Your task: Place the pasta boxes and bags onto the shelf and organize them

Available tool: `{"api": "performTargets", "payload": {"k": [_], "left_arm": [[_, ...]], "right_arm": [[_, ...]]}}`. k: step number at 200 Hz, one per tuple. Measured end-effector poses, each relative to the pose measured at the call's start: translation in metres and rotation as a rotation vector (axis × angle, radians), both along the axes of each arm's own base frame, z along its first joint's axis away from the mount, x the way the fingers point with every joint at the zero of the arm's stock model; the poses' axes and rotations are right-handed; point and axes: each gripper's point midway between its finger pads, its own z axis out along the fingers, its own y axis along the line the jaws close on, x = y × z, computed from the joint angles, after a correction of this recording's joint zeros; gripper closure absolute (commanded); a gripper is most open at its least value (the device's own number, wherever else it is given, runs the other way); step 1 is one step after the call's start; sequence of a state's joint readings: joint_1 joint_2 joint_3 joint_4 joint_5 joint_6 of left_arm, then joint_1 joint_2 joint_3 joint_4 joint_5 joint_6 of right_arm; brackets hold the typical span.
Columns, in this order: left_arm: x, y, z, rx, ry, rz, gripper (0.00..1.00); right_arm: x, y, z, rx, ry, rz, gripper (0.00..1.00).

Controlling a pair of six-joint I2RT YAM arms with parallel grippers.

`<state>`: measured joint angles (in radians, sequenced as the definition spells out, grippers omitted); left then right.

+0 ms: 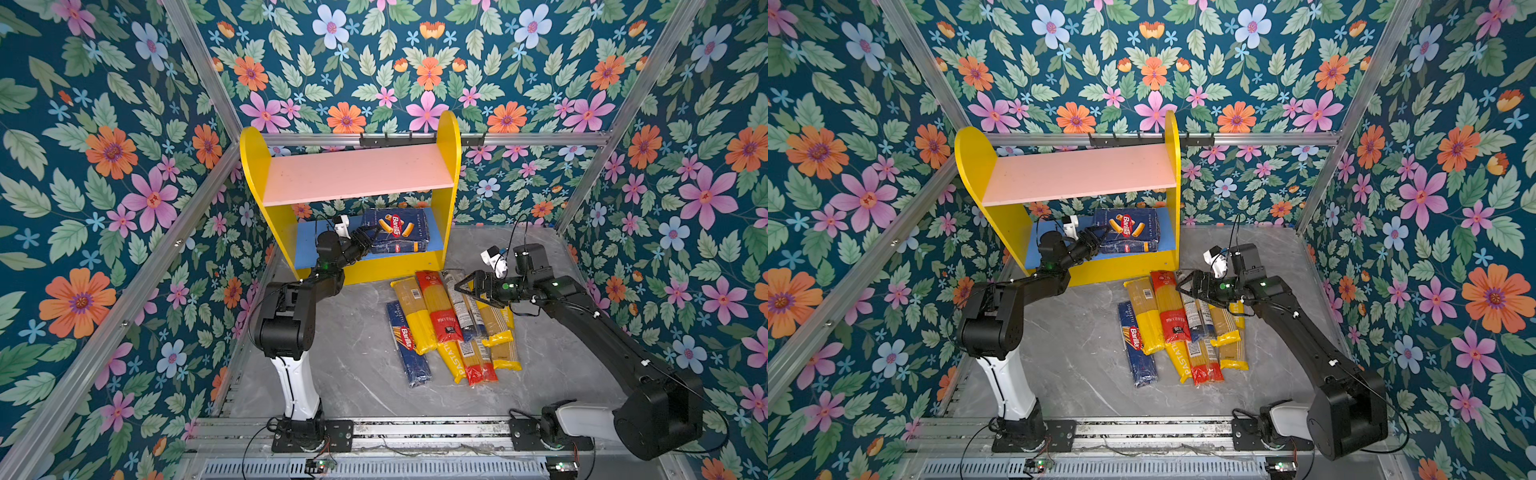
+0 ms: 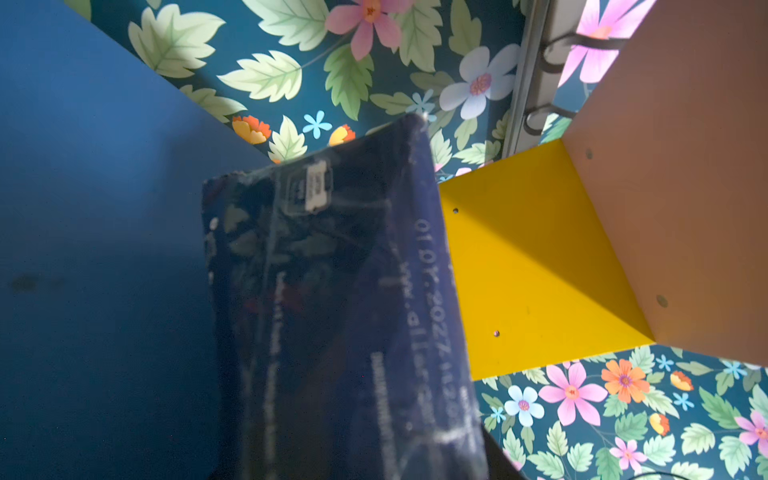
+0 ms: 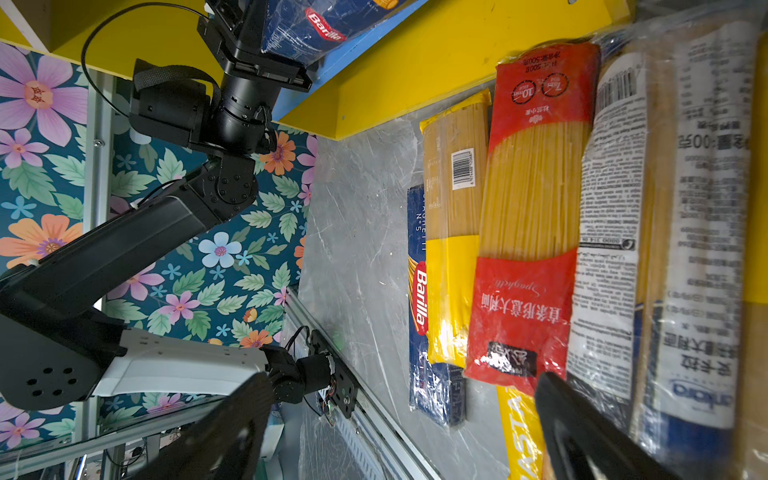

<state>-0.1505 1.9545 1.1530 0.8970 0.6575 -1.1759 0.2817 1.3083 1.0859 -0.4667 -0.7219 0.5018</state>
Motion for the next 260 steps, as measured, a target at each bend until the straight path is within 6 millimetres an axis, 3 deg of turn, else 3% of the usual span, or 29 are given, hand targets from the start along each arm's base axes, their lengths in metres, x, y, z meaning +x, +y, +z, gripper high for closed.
{"api": "performTargets", "payload": {"k": [14,29,64,118,175,226,260], "left_arm": [[0.005,-0.005,-0.001,-0.011,-0.003,0.019,0.46],[0.008,-0.015,0.000,-0.023,-0.008,0.014,0.38],[0.010,-0.039,0.017,-0.053,-0.045,-0.026,0.01],[0.003,-0.036,0.018,-0.017,-0.030,-0.014,0.00],[-0.007,-0.016,0.017,0.216,0.013,0.083,0.00],[-0.009,0.000,-0.008,0.357,0.090,0.121,0.00],[-0.006,0.004,-0.008,0.408,0.100,0.132,0.00]], "right_arm": [[0.002,-0.002,-0.001,-0.002,0.001,-0.007,0.01],[0.004,-0.006,-0.001,-0.003,-0.003,-0.015,0.01],[0.006,-0.010,0.000,-0.003,-0.008,-0.024,0.01],[0.005,-0.013,0.004,-0.006,-0.027,-0.022,0.01],[0.005,-0.016,0.010,-0.022,-0.041,-0.034,0.01],[0.005,-0.016,0.010,-0.024,-0.035,-0.037,0.01],[0.003,-0.019,0.013,-0.032,-0.043,-0.048,0.01]]}}
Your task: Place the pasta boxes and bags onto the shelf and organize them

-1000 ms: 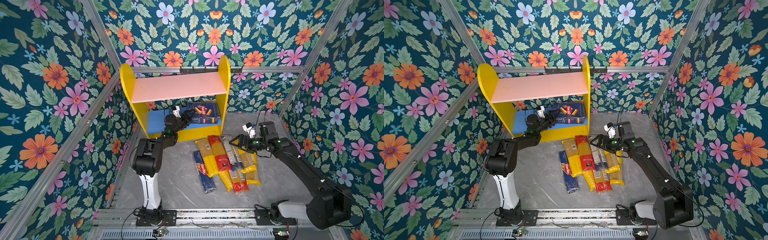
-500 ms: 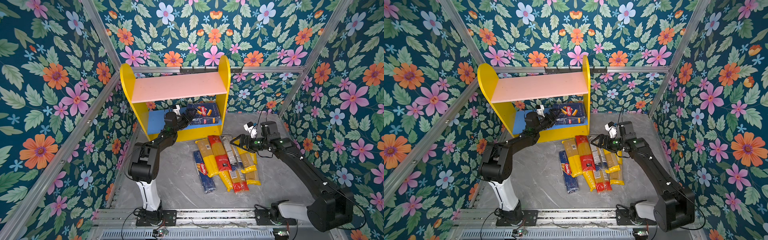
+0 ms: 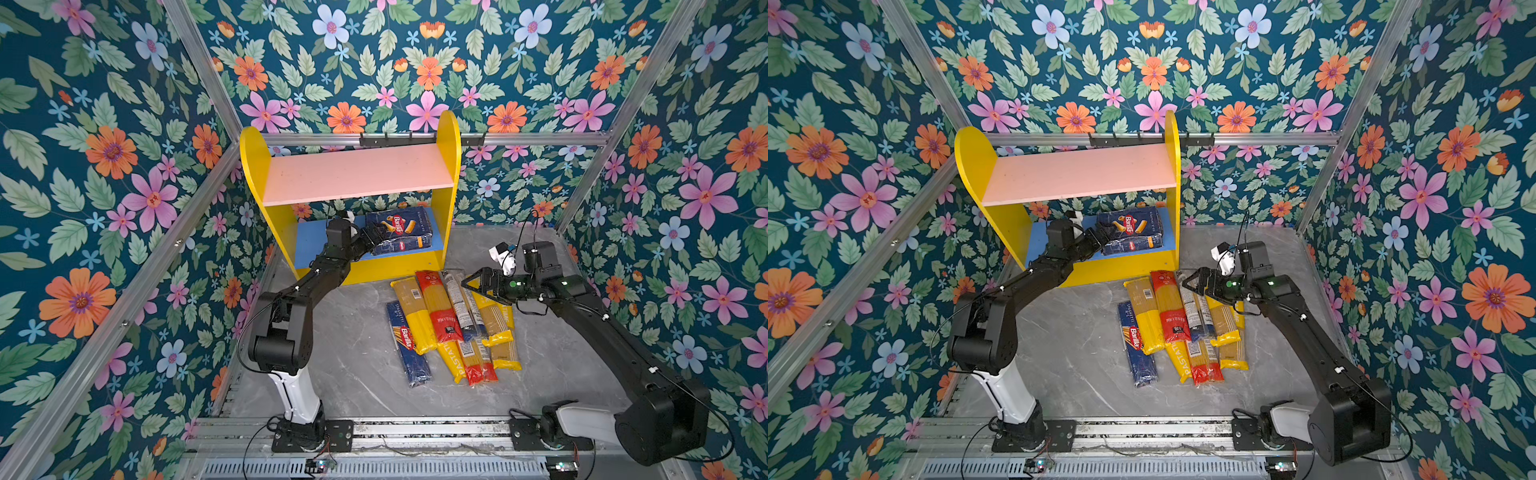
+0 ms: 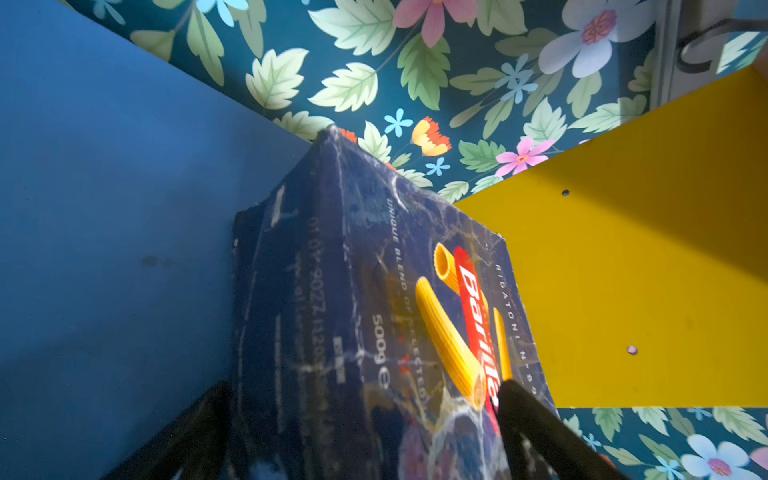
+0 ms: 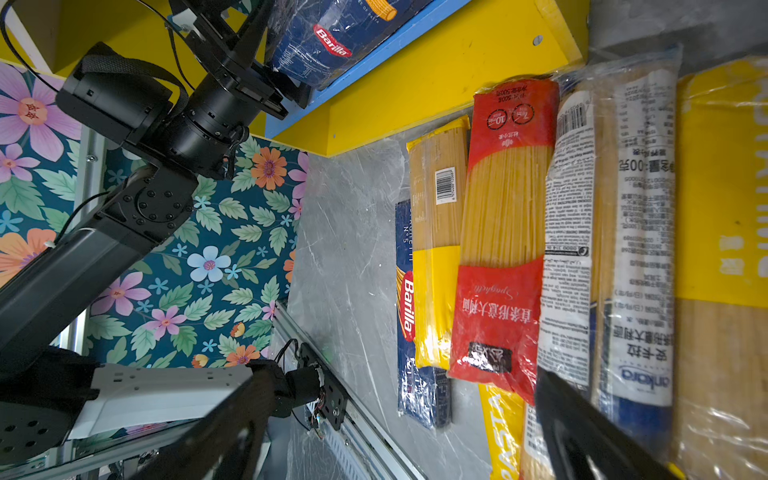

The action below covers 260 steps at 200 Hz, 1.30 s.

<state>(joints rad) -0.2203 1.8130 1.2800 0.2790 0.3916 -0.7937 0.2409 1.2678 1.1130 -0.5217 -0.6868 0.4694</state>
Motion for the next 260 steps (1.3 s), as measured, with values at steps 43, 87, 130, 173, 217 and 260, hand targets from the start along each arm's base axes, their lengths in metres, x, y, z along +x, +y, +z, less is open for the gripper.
{"api": "performTargets", "payload": {"k": [43,87,130,173,217,260], "left_arm": [[-0.005,0.008,0.006,0.080,0.011,0.014,0.00],[-0.017,0.018,-0.006,0.155,0.047,0.034,0.01],[-0.015,0.008,-0.006,0.176,0.039,0.019,0.13],[-0.004,-0.014,-0.003,0.177,0.028,-0.013,0.20],[0.005,-0.031,0.000,0.171,0.016,-0.040,0.22],[0.010,-0.040,0.000,0.170,0.014,-0.045,0.09]], "right_arm": [[0.002,-0.004,0.002,-0.019,-0.014,-0.023,0.01],[0.003,-0.004,-0.001,-0.024,-0.003,-0.025,0.01],[0.001,-0.005,-0.007,-0.023,0.015,-0.030,0.01],[-0.002,-0.005,-0.009,-0.024,0.017,-0.031,0.01],[-0.002,-0.006,-0.010,-0.030,0.013,-0.029,0.01],[-0.002,-0.007,-0.010,-0.036,0.011,-0.032,0.01]]}}
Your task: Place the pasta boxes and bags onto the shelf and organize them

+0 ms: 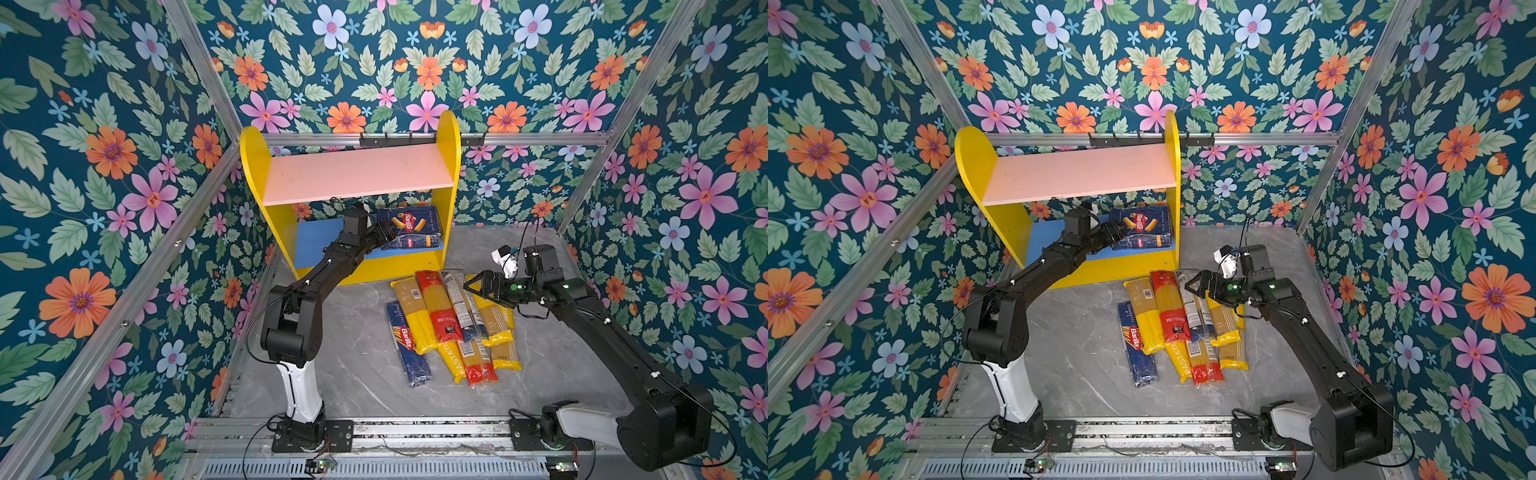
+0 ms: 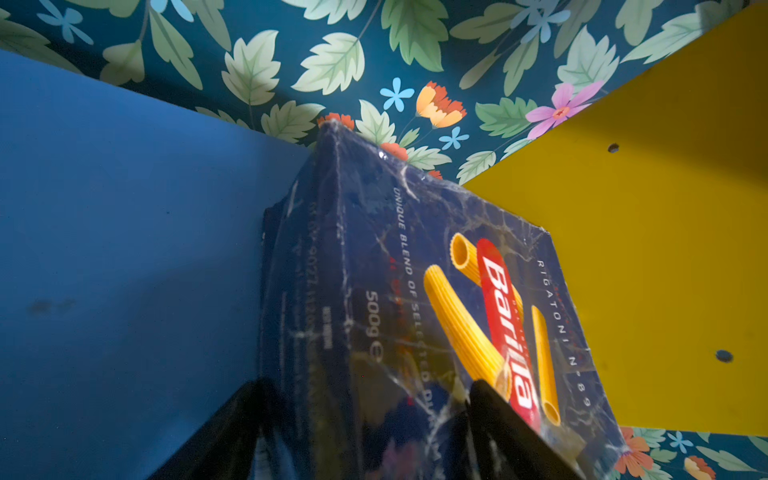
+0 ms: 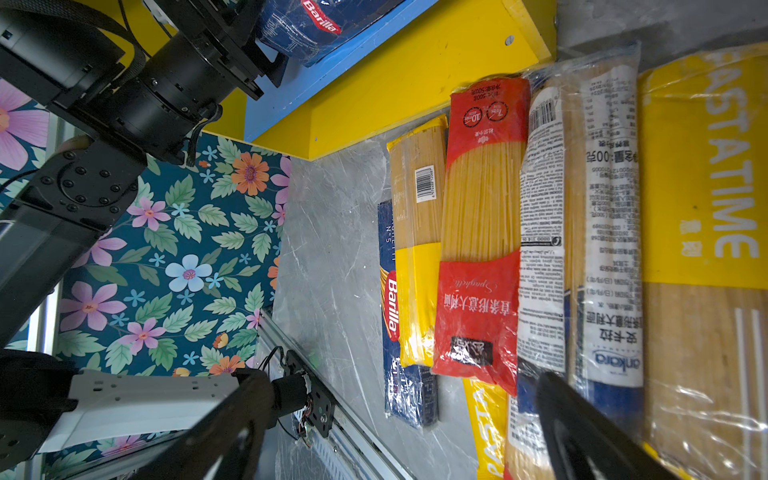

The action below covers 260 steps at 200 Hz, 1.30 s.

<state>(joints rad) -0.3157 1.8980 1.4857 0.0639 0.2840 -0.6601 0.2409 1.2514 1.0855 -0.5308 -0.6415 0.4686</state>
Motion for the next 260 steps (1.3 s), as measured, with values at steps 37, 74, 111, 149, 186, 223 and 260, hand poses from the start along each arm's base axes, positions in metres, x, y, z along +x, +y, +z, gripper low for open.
{"api": "performTargets", "payload": {"k": [37,74,111,149,186,223,260], "left_arm": [[-0.015,0.005,0.003,0.015,0.000,0.008,0.00],[-0.048,0.019,0.020,0.084,-0.036,0.052,0.00],[-0.093,0.036,0.033,0.187,-0.071,0.116,0.00],[-0.152,0.060,0.008,0.264,-0.025,0.173,0.00],[-0.214,0.052,-0.022,0.281,0.014,0.150,0.00],[-0.272,0.042,-0.064,0.300,0.053,0.114,0.00],[-0.322,0.021,-0.110,0.328,0.098,0.040,0.00]], "right_arm": [[0.000,-0.007,-0.008,-0.042,0.018,-0.027,0.01],[-0.003,-0.009,-0.010,-0.069,0.020,-0.040,0.01],[-0.015,-0.001,-0.014,-0.130,0.015,-0.023,0.01],[-0.034,0.007,-0.025,-0.202,0.010,-0.003,0.01],[-0.050,0.001,-0.043,-0.242,0.042,-0.030,0.01],[-0.066,-0.002,-0.050,-0.298,0.045,-0.057,0.01],[-0.077,-0.011,-0.054,-0.326,0.036,-0.104,0.01]]}}
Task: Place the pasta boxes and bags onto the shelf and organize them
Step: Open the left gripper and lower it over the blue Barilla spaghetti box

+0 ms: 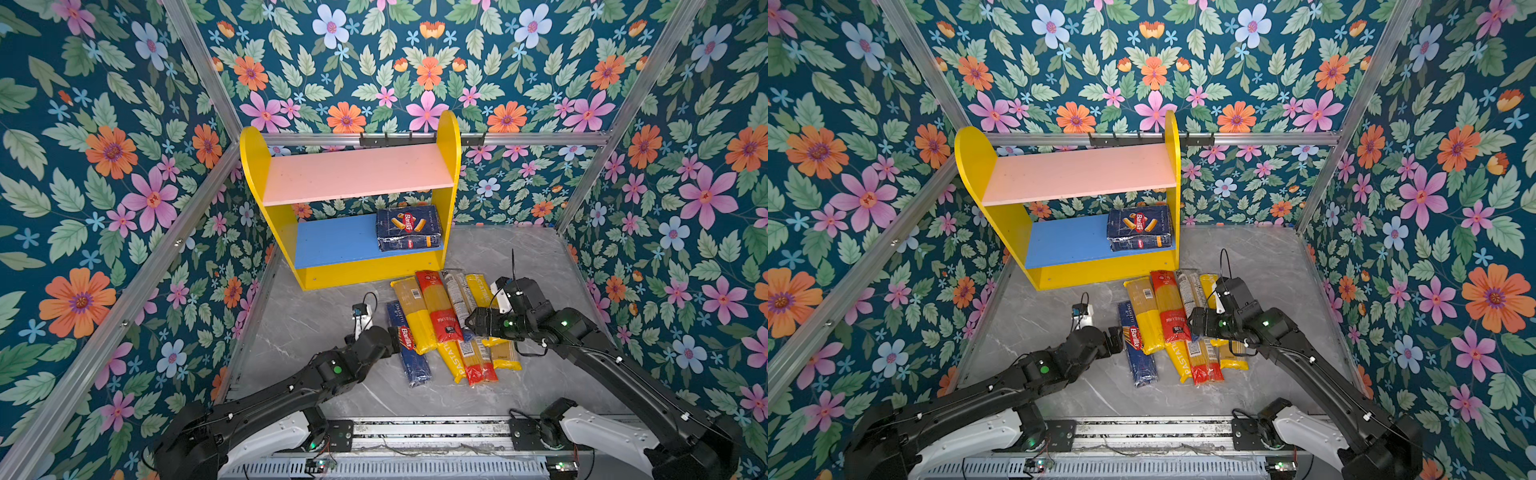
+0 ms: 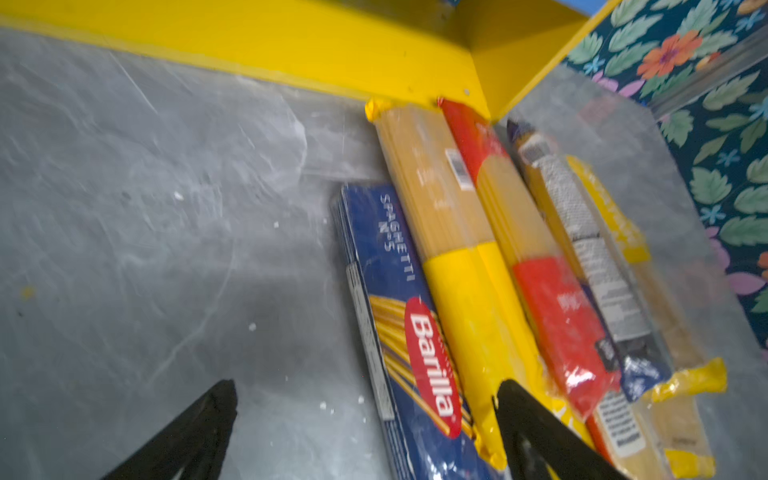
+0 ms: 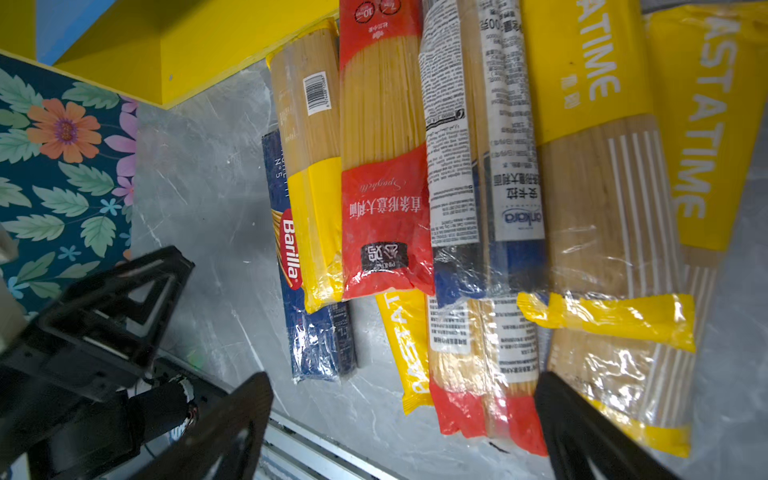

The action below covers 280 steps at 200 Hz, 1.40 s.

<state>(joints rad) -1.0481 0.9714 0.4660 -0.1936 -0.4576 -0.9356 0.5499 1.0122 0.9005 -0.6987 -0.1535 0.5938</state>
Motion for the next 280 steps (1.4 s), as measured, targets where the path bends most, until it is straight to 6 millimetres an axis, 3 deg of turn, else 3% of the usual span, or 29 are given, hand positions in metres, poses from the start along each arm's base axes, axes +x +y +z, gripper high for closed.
{"api": "performTargets", "payload": {"k": [27,62,122,180,210,230,252,280], "left_arm": [[-0.027,-0.030,-0.010,0.037,-0.004,-0.066,0.00],[-0.042,-0.058,-0.019,0.081,-0.011,-0.084,0.00],[-0.058,-0.071,-0.058,0.156,0.063,-0.105,0.00],[-0.065,-0.097,-0.076,0.178,0.122,-0.155,0.00],[-0.067,-0.099,-0.085,0.214,0.139,-0.182,0.01],[-0.065,-0.096,-0.087,0.219,0.128,-0.179,0.10],[-0.055,-0.084,-0.090,0.182,0.114,-0.149,0.18],[-0.039,-0.060,-0.090,0.124,0.106,-0.080,0.21]], "right_arm": [[-0.011,-0.003,-0.004,0.017,0.003,-0.007,0.01],[-0.019,-0.007,-0.006,0.007,-0.004,-0.016,0.01],[-0.028,-0.017,-0.005,0.002,-0.023,-0.036,0.01],[-0.028,-0.015,-0.018,-0.011,0.004,-0.028,0.01],[-0.025,-0.011,-0.017,0.000,-0.003,-0.022,0.01],[-0.024,-0.009,-0.015,0.008,-0.006,-0.018,0.01],[-0.022,-0.008,-0.016,0.001,-0.004,-0.012,0.01],[-0.021,-0.007,-0.019,-0.011,0.005,-0.005,0.01]]}}
